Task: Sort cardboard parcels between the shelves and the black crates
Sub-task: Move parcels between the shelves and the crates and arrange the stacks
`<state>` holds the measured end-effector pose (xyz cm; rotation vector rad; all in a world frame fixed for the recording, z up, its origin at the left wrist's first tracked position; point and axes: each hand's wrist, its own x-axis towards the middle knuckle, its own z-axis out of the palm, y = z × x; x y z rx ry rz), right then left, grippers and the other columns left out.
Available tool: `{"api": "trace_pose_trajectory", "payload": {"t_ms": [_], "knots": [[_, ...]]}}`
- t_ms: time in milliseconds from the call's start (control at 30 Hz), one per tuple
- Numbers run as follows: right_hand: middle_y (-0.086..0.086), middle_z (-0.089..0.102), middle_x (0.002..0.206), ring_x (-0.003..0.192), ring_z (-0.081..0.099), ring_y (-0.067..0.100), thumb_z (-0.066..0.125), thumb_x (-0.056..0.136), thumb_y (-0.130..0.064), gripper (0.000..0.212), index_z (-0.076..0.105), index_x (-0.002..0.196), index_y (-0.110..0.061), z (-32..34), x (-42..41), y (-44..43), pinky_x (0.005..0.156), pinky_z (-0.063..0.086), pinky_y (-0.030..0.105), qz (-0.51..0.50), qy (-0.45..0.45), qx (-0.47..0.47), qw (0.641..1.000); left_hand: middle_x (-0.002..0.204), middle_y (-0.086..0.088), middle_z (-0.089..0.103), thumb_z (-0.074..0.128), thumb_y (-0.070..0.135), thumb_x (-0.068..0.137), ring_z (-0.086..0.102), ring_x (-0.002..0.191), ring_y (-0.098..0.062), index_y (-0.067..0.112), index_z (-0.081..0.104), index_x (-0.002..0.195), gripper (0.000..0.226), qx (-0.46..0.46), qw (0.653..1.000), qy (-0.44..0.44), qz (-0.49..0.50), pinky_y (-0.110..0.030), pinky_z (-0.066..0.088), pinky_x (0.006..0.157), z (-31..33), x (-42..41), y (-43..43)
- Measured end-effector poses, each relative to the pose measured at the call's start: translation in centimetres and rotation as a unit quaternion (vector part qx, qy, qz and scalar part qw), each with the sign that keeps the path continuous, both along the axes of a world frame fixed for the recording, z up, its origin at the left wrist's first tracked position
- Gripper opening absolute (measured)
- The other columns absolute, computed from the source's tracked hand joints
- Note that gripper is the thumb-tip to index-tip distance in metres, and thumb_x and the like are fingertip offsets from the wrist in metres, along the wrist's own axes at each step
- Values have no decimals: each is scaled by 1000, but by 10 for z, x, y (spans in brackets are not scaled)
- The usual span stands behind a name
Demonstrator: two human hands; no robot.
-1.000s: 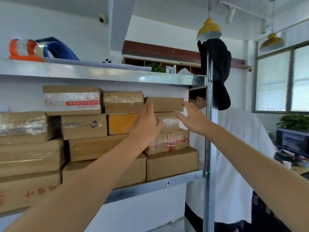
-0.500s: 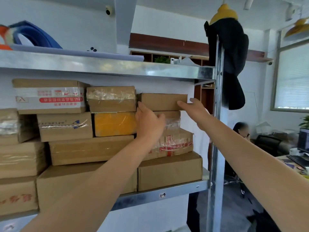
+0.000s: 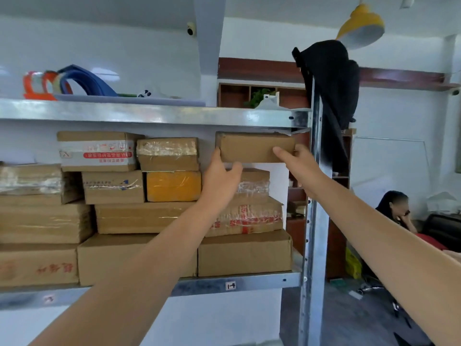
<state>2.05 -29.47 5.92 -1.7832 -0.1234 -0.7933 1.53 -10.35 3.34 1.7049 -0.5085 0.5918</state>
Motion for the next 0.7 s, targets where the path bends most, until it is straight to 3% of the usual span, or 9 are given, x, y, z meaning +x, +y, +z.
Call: {"api": "trace_pose_trajectory", "payload": {"t_ms": [67, 200, 233, 300, 367, 467, 600, 700], "knots": [[-6, 58, 122, 111, 55, 12, 62, 94, -45, 53, 46, 136, -16, -2, -15, 1, 94, 44, 27, 15, -8, 17, 1000, 109, 7, 63, 51, 26, 100, 58, 56, 2, 20, 35, 150, 52, -22, 1000, -7, 4, -10, 40, 43, 1, -16, 1], [-17, 54, 112, 111, 55, 5, 57, 92, -56, 44, 47, 124, -27, -19, -49, 7, 103, 44, 32, 45, -29, 54, 997, 101, 18, 62, 53, 32, 100, 58, 69, 20, 23, 50, 133, 34, -93, 995, -22, 16, -2, 44, 57, -16, -55, 15], [-16, 55, 112, 109, 55, 4, 57, 91, -59, 39, 48, 117, -31, -28, -59, 11, 101, 45, 32, 52, -30, 64, 996, 102, 17, 63, 53, 34, 100, 60, 79, 18, 23, 53, 128, 30, -121, 993, -12, 11, -4, 46, 68, -21, -66, 22], [-11, 59, 112, 106, 57, 5, 55, 89, -64, 35, 49, 106, -34, -48, -78, 21, 97, 48, 34, 69, -20, 86, 994, 110, 8, 65, 54, 39, 100, 63, 101, 1, 24, 57, 117, 23, -171, 985, 22, -5, -24, 50, 95, -35, -88, 36], [-8, 60, 110, 102, 59, 9, 54, 88, -66, 38, 48, 104, -33, -72, -94, 34, 92, 51, 36, 84, -1, 103, 991, 111, -2, 68, 55, 44, 98, 64, 109, -14, 26, 59, 102, 19, -196, 980, 31, 10, -39, 48, 104, -49, -107, 49], [-7, 59, 104, 97, 59, 8, 57, 89, -63, 36, 48, 100, -29, -105, -116, 53, 84, 51, 29, 90, 5, 120, 989, 100, 2, 69, 60, 52, 91, 66, 102, -12, 25, 60, 90, 27, -222, 972, 11, 69, -38, 51, 99, -75, -139, 65], [-10, 59, 95, 75, 58, -11, 66, 88, -51, 31, 52, 94, -25, -163, -139, 87, 59, 46, 7, 122, 22, 134, 983, 75, 26, 64, 66, 49, 91, 62, 76, 11, 22, 58, 93, 27, -210, 967, 9, 147, -12, 50, 69, -124, -175, 95], [-13, 61, 100, 82, 61, -8, 68, 88, -46, 26, 55, 101, -28, -206, -150, 117, 78, 53, 23, 169, 49, 146, 974, 78, 28, 66, 68, 47, 90, 63, 79, 12, 20, 61, 95, 28, -204, 958, 37, 197, -11, 48, 69, -160, -196, 122]]}}
